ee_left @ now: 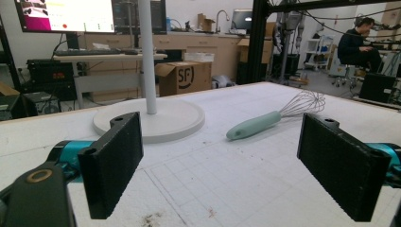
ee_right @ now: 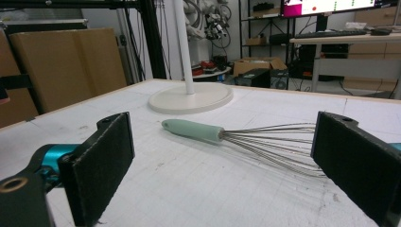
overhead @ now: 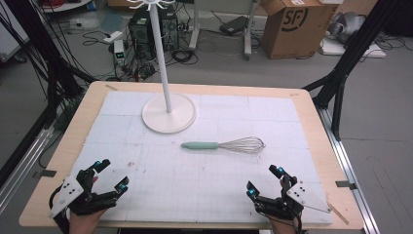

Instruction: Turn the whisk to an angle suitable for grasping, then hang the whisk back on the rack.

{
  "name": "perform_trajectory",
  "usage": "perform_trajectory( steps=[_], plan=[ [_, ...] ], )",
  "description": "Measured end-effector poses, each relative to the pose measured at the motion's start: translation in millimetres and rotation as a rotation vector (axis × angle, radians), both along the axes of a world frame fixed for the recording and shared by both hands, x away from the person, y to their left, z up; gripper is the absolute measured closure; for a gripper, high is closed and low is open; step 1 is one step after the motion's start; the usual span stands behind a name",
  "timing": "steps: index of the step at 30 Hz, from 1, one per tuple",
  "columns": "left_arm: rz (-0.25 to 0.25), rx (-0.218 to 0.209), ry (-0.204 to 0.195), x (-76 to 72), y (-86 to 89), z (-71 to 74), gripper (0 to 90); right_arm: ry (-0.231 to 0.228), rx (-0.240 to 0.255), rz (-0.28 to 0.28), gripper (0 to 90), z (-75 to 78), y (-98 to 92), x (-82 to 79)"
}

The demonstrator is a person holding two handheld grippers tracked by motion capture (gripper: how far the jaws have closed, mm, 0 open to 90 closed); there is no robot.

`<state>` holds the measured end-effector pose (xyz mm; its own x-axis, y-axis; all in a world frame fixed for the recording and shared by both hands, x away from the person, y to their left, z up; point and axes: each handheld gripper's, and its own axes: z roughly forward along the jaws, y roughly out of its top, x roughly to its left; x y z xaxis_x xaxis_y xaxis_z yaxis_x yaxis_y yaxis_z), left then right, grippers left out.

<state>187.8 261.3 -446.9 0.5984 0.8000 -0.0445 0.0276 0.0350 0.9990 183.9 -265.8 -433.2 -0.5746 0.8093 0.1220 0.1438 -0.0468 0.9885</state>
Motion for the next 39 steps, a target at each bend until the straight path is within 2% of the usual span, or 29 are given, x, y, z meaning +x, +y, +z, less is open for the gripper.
perform_trajectory(
  steps=[15, 18, 20, 23, 27, 28, 29, 30, 32, 34, 35, 36, 39],
  plan=[
    [0.007, -0.002, 0.004, -0.6, 1.9, -0.6, 15.7, 0.005, -0.008, 0.007, 5.6, -0.4, 2.9, 2.1],
    [0.007, -0.005, 0.000, -1.9, 1.9, -0.3, 15.6, -0.009, -0.017, 0.011, 5.6, 0.4, 3.3, 1.9],
    [0.006, -0.009, -0.001, -1.9, 1.7, -0.4, 15.7, -0.012, -0.016, 0.021, 5.6, 3.0, 4.4, 1.3],
    [0.000, -0.017, 0.008, -1.4, 1.8, -1.6, 15.6, -0.043, -0.015, 0.057, 5.6, 19.1, 4.2, 5.5],
    [-0.003, -0.027, 0.015, -0.7, 2.4, -2.7, 15.6, -0.044, -0.098, 0.112, 5.6, 34.6, 7.3, 22.1],
    [-0.003, -0.028, 0.016, -0.8, 2.5, -2.6, 15.6, -0.044, -0.098, 0.112, 5.6, 34.6, 7.3, 22.1],
    [-0.005, -0.032, 0.017, -0.5, 2.4, -2.8, 15.7, -0.010, -0.126, 0.148, 5.6, 40.1, 9.5, 35.4],
    [-0.004, -0.029, 0.018, -0.5, 2.5, -2.9, 15.7, -0.010, -0.126, 0.148, 5.6, 40.1, 9.5, 35.4],
    [-0.004, -0.026, 0.019, -0.4, 2.4, -3.2, 15.7, 0.012, -0.167, 0.180, 5.7, 45.3, 12.3, 48.3],
    [-0.004, -0.028, 0.021, -0.8, 1.5, -3.2, 15.7, 0.031, -0.212, 0.212, 9.7, 51.3, 15.2, 61.5],
    [-0.007, -0.025, 0.021, -0.9, 1.4, -3.1, 15.6, 0.036, -0.230, 0.235, 17.4, 54.4, 16.3, 68.2],
    [-0.007, -0.023, 0.020, -1.1, 1.3, -3.0, 15.7, 0.040, -0.244, 0.265, 21.5, 57.5, 17.4, 74.6],
    [-0.005, -0.025, 0.021, -1.7, 1.1, -3.0, 15.7, 0.075, -0.277, 0.300, 19.3, 65.0, 25.3, 96.3]
  ],
)
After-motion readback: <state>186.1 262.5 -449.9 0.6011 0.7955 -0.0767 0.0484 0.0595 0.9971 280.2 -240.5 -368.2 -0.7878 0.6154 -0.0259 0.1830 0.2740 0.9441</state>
